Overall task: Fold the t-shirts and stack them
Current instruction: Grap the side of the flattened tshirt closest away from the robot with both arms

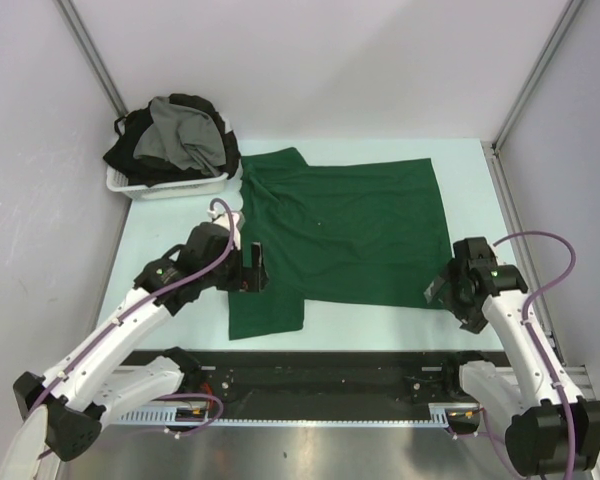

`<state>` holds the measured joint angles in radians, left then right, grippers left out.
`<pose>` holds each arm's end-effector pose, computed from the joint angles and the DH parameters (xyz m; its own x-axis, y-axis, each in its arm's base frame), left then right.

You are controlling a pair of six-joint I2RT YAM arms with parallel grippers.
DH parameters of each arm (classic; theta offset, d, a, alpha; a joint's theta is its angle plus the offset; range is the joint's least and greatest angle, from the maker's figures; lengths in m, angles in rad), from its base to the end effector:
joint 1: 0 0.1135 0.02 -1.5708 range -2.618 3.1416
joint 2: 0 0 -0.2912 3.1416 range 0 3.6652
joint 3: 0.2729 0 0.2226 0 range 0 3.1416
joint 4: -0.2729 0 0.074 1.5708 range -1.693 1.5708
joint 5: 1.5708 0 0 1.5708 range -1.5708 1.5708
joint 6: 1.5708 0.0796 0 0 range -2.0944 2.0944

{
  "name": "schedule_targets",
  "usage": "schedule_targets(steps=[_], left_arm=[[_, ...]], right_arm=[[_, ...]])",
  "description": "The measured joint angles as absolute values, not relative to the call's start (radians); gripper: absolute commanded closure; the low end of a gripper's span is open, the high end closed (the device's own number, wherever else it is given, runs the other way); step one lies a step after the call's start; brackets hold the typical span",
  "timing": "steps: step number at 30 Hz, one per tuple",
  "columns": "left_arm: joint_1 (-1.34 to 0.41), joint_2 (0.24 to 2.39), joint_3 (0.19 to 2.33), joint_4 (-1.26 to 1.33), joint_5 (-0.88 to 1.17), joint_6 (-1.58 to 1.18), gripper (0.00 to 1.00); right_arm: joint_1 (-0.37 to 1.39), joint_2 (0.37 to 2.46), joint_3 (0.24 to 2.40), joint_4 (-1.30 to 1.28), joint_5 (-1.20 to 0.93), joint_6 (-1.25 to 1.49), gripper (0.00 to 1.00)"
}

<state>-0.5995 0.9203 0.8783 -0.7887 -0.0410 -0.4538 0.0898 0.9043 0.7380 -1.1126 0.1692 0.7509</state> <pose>0.1371 -0.0898 0.2828 -0.7851 0.0060 -0.6194 0.2189 0.9381 -0.2684 0.1060 -0.0039 0.2201 -0.7247 0.6100 -0.3204 0.6215 0.7795 0.0784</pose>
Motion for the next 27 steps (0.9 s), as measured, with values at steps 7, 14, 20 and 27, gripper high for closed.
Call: schedule_targets(steps=[7, 14, 20, 27], left_arm=[[-0.632, 0.923, 0.946, -0.780, -0.010, -0.452, 0.00], [-0.649, 0.922, 0.966, -0.779, 0.030, -0.453, 0.01], [-0.669, 0.921, 0.975, -0.780, 0.038, -0.451, 0.01], [-0.687, 0.913, 0.976, -0.780, 0.038, -0.443, 0.01]], right_arm=[[0.167, 0.986, 0.734, -1.029, 0.226, 0.800, 0.00], [0.252, 1.137, 0.788, -0.993, 0.372, 0.867, 0.00], [0.266, 1.158, 0.787, -0.883, 0.461, 0.865, 0.01], [0.239, 1.107, 0.719, -0.766, 0.505, 0.838, 0.00]])
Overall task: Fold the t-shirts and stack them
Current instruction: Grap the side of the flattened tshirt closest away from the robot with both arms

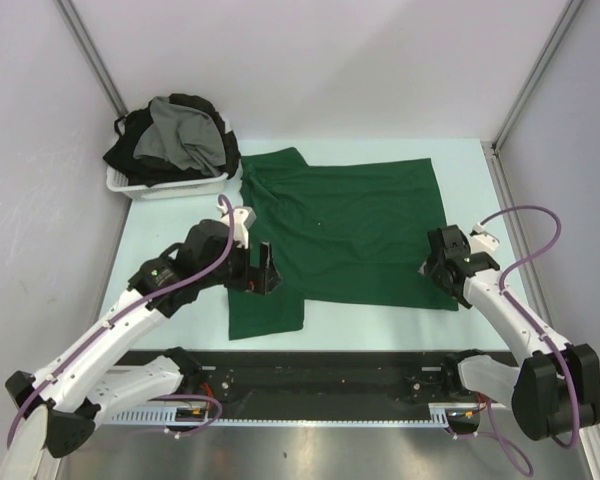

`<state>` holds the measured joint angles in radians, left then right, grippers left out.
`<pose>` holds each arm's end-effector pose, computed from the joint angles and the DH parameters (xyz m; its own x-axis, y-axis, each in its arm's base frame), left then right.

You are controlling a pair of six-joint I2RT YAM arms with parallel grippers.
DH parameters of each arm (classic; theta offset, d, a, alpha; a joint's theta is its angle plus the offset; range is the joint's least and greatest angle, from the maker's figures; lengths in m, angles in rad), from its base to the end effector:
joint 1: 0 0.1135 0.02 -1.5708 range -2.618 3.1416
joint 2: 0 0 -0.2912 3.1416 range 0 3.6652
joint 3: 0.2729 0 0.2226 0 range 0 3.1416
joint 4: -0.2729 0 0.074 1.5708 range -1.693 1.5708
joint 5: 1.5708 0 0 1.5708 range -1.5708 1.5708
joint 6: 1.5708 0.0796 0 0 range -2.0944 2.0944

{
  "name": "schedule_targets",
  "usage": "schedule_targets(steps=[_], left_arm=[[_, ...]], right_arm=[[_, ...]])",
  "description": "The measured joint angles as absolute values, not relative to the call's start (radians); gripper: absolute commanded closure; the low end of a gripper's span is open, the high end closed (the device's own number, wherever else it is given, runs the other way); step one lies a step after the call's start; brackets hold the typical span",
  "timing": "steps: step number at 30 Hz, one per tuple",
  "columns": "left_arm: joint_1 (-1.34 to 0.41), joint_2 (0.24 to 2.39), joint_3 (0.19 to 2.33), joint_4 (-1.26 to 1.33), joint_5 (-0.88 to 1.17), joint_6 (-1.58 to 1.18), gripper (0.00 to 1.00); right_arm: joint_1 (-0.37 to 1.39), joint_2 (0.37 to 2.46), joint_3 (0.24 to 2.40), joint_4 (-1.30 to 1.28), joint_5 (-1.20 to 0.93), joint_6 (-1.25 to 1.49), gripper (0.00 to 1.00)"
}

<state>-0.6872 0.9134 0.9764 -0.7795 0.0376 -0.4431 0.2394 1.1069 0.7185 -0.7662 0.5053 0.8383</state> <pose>0.1280 -0.1089 0.3165 -0.7398 0.0529 -0.6707 0.3749 0.8603 -0.3456 0.1732 0.0026 0.2169 -0.6071 0.5215 -0.5995 0.6490 0.7607 0.0045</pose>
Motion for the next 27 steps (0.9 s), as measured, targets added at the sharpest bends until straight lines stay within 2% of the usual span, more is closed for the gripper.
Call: schedule_targets(steps=[12, 27], left_arm=[[-0.718, 0.914, 0.977, -0.780, 0.037, -0.434, 0.00], [-0.727, 0.918, 0.977, -0.780, 0.038, -0.432, 0.01]], right_arm=[[0.119, 1.052, 0.625, -0.654, 0.468, 0.783, 0.00], [0.109, 0.930, 0.477, -0.579, 0.378, 0.771, 0.00]])
